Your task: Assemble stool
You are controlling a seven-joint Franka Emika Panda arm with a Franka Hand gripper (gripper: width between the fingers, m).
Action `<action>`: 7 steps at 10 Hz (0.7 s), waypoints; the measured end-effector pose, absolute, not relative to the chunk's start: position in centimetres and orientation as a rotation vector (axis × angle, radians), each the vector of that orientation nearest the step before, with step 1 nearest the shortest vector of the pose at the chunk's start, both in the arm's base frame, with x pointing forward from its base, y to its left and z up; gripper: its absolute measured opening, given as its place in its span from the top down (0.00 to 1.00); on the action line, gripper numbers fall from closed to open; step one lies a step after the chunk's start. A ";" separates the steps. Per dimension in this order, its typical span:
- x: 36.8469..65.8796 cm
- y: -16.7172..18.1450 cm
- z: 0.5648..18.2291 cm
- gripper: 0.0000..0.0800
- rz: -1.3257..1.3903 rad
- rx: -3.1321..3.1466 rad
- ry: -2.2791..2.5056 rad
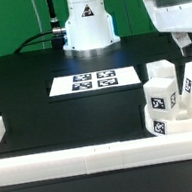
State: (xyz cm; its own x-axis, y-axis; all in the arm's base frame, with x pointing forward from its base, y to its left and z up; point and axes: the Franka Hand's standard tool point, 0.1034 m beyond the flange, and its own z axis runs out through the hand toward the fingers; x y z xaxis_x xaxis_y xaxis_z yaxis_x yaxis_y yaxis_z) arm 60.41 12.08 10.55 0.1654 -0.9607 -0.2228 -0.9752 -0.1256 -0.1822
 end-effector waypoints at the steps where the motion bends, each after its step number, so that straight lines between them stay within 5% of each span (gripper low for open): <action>1: 60.4 12.1 10.5 0.19 0.058 -2.229 1.781; 7: 60.4 12.6 11.2 0.19 -0.021 -2.733 1.014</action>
Offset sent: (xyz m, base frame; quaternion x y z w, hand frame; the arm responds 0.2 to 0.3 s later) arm 0.0027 -0.0031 0.0098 -0.0491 0.0255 -0.2946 0.9540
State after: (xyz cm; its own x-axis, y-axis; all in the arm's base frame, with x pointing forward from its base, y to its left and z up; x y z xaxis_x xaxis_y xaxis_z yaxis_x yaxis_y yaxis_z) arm 60.36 12.59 11.21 0.7610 -0.6455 -0.0648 -0.6423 -0.7354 -0.2159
